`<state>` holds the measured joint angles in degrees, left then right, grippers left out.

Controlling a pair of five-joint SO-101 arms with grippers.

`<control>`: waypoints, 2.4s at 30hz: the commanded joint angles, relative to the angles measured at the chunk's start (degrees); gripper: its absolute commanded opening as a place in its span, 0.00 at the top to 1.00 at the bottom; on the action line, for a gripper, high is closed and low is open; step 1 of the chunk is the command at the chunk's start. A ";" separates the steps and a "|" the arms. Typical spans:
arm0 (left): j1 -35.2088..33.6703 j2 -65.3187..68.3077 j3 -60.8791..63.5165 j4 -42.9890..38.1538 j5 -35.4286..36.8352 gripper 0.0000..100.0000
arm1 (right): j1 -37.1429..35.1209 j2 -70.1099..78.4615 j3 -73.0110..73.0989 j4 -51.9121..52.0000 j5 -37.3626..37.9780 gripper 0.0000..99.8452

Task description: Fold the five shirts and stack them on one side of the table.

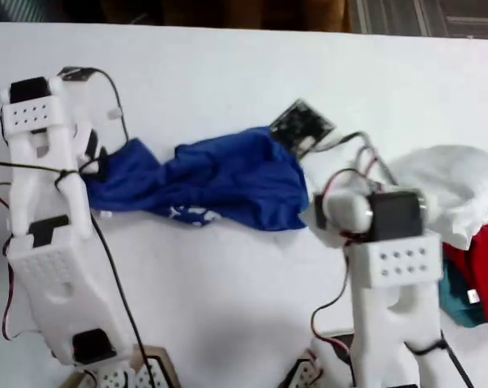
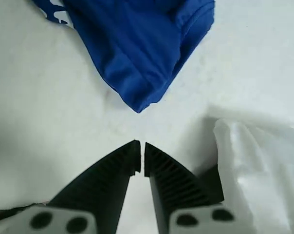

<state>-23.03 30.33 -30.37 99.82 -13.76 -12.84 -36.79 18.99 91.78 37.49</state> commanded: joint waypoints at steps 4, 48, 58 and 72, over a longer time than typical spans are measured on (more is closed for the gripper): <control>-0.26 -3.52 0.13 -1.76 3.08 0.81 | -4.97 10.95 7.12 -12.00 0.53 0.98; -13.01 -10.11 25.54 -14.33 0.44 0.81 | -6.29 79.08 -53.63 9.19 -6.07 0.98; -11.34 -15.12 38.29 -28.40 4.22 0.81 | -6.29 78.99 -53.80 9.45 -5.98 0.98; -10.02 -15.30 29.14 -26.73 1.93 0.81 | -6.29 78.99 -53.80 9.54 -6.07 0.98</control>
<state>-34.29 18.37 2.07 71.34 -11.12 -18.73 42.77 -32.53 100.04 31.60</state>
